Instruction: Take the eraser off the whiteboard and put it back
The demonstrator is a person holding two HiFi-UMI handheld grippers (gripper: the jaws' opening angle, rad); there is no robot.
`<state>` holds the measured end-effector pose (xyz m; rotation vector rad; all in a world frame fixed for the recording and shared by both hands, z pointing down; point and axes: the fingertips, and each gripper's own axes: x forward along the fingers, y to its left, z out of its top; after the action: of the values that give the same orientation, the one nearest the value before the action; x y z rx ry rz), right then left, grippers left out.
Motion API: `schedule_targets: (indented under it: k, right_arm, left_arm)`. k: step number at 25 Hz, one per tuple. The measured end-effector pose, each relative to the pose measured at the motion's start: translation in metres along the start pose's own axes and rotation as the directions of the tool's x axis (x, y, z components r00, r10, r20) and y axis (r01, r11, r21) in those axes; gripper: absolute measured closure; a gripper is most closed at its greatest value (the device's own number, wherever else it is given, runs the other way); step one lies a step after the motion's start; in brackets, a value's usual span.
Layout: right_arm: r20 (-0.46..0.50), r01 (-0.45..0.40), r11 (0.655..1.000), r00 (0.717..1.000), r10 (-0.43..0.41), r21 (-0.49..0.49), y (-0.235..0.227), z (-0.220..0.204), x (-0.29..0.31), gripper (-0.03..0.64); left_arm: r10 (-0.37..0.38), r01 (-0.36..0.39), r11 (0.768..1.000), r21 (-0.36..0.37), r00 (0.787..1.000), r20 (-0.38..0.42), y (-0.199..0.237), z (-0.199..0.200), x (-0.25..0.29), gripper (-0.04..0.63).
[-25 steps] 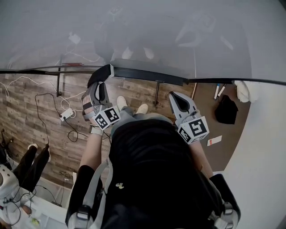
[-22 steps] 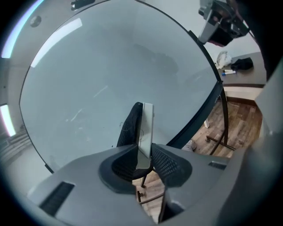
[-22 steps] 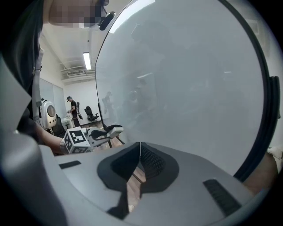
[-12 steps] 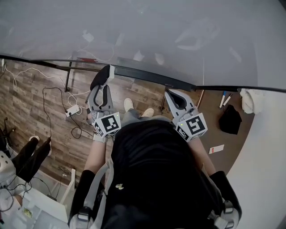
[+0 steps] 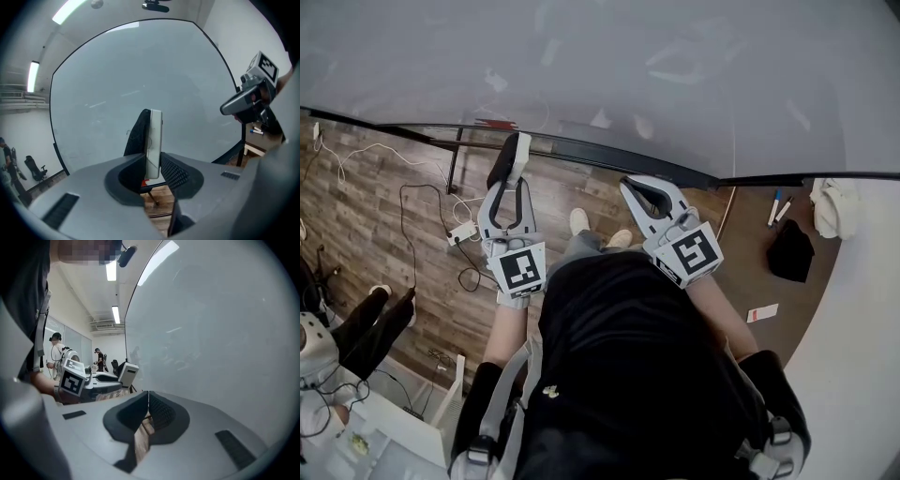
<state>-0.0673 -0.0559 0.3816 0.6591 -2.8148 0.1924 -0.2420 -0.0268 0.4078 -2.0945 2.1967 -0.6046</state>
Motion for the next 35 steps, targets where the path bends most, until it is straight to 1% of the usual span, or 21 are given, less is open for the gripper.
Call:
schedule_targets:
  k: [9,16,21,25,28,33,35]
  right_arm:
    - [0.041,-0.046,0.999,0.998,0.047,-0.004,0.022,0.016,0.013,0.600]
    - [0.045,-0.049,0.999,0.998,0.048,0.004,0.023,0.018,0.012,0.600]
    - [0.041,-0.034,0.999,0.999,0.034,0.005,0.019,0.017,0.009,0.598]
    - [0.038,-0.008,1.000,0.999,0.008,0.011,0.011,0.015,0.005,0.598]
    - [0.033,0.019,1.000,0.999,-0.019,0.020,0.003,0.012,-0.002,0.600]
    - [0.026,0.069,0.997,0.997,-0.070,0.032,-0.009,0.006,-0.015,0.600]
    - [0.022,0.093,0.995,0.995,-0.094,0.038,-0.014,0.004,-0.021,0.598]
  left_arm:
    - [0.001,0.000,0.998,-0.058,1.000,0.025,0.011,0.017,-0.024,0.489]
    - [-0.009,0.010,0.998,-0.058,1.000,0.028,0.010,0.021,-0.029,0.489]
    - [-0.025,0.026,0.999,-0.023,0.999,0.028,0.003,0.021,-0.022,0.489]
    - [-0.055,0.056,0.998,-0.013,0.998,0.017,-0.005,0.016,-0.011,0.489]
    - [-0.079,0.079,0.997,0.010,0.997,0.003,-0.014,0.014,-0.004,0.489]
    - [-0.131,0.130,0.986,0.100,0.991,0.000,-0.030,0.010,0.009,0.489]
    - [-0.157,0.157,0.980,0.124,0.988,-0.006,-0.038,0.007,0.014,0.489]
